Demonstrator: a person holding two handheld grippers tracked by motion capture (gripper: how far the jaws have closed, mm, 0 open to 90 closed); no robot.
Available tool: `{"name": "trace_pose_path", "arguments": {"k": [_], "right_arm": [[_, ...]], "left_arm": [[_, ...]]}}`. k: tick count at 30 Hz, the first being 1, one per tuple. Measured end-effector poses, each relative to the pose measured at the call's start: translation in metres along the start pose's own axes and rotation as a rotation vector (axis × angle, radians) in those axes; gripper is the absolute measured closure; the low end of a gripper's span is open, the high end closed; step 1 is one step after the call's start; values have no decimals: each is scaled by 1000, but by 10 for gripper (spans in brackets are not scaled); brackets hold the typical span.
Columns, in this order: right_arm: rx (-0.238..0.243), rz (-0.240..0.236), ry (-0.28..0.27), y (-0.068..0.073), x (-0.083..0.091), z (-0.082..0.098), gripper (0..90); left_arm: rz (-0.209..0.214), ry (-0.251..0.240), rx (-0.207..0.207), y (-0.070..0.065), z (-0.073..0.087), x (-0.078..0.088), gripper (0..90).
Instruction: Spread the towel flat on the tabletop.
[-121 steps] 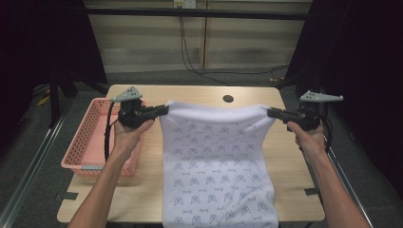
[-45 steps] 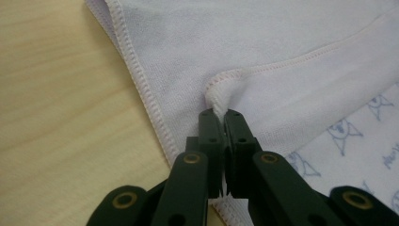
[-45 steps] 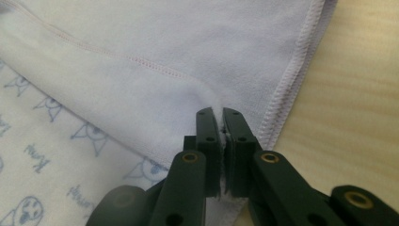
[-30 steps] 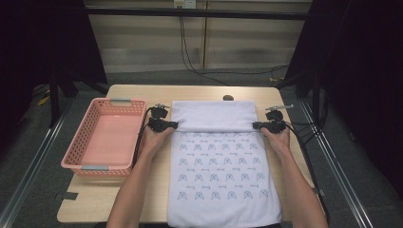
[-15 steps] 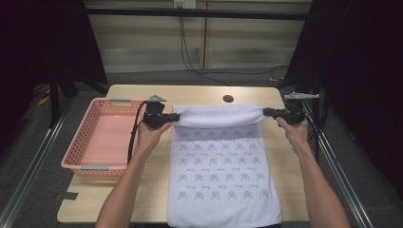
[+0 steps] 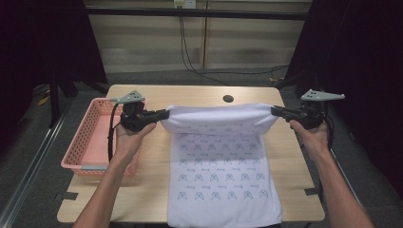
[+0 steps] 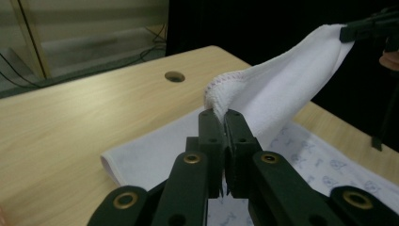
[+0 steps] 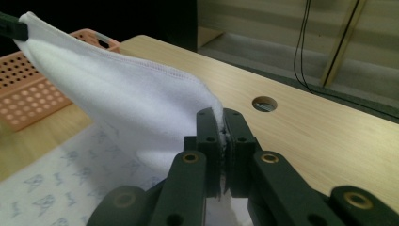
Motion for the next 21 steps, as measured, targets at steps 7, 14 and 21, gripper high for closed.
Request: {"name": "trace_pose_path", "arguments": {"k": [7, 14, 21], "right_arm": [[0, -59, -87, 31, 43, -2, 867], [9, -90, -87, 58, 79, 33, 867], [-43, -118, 55, 74, 84, 95, 866]], "left_arm": [[69, -25, -11, -36, 8, 36, 873], [105, 14, -39, -67, 47, 62, 873], [107, 162, 55, -67, 122, 63, 869]]}}
Point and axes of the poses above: each handheld gripper's, and its own axes: x roughly backward along the jaws, z roughly out of its underside, y roughly to its left, the point moved 3 cm from there along -x, roughly forward along the jaws, and after that the axes turned 13 degrees about -y, right-handed, at the moved point
